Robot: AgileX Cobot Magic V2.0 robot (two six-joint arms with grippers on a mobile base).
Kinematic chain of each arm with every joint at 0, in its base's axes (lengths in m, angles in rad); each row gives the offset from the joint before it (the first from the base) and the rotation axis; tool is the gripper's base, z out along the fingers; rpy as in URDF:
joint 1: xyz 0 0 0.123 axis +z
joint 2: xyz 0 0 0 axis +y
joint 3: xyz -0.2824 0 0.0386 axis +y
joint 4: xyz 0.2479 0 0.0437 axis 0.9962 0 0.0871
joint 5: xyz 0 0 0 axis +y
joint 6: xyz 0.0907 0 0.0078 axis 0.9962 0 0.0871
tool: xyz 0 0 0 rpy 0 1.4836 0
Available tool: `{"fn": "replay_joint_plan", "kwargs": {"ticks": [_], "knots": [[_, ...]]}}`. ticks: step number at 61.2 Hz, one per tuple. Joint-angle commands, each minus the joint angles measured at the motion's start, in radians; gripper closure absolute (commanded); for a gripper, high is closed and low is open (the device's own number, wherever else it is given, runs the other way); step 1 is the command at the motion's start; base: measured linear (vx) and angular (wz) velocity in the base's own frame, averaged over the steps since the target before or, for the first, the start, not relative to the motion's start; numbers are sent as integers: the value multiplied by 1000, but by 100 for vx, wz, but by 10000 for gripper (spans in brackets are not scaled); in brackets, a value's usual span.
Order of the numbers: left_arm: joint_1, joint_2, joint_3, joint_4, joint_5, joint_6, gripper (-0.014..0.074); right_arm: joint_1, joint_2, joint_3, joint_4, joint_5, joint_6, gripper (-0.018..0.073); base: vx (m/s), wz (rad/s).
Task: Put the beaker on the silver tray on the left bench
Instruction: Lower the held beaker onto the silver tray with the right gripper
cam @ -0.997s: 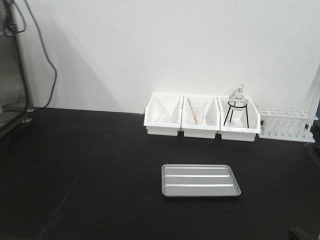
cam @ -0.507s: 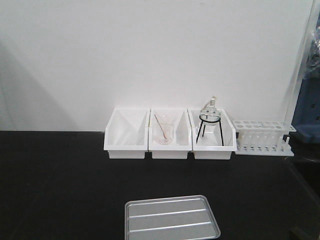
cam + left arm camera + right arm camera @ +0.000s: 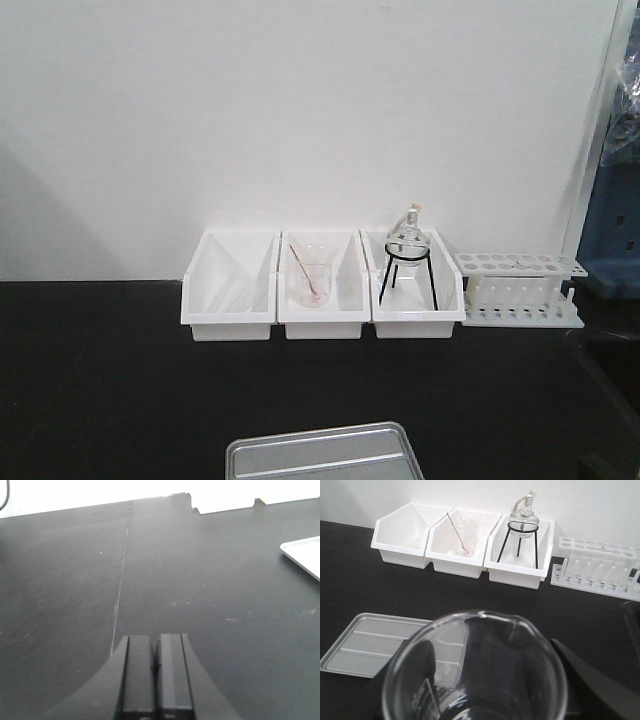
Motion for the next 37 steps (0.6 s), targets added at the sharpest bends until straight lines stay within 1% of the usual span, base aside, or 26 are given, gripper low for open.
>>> {"fn": "replay_joint_plan", "kwargs": {"ticks": [1,17,23,26,29,33,35,37], "knots": [[-6,-8,20,-3,-75,-2,595,-2,-2,-31,-22,-65,0,571,4,1],[-6,-8,20,-3,-75,-2,595,-2,-2,-31,-22,-68,0,571,1,1],[-6,-8,20,-3,-75,-2,595,-2,5,-31,-30,-109,0,571,0,0],[-6,-8,20,-3,-75,-2,595,-3,27,-31,-64,-166,0,571,0,0],[-6,-8,20,-3,-75,-2,595,-5,70,-31,-127,-242,0,571,0,0],[-6,-8,20,-3,-75,-2,595,-5,173,-34,-244,-368,0,571,0,0],[-6,-8,20,-3,-75,-2,595,-5,237,-42,-283,-427,1,571,0,0],[-6,-8,20,-3,-75,-2,595,-5,291,-52,-290,-483,2,571,0,0]]}}
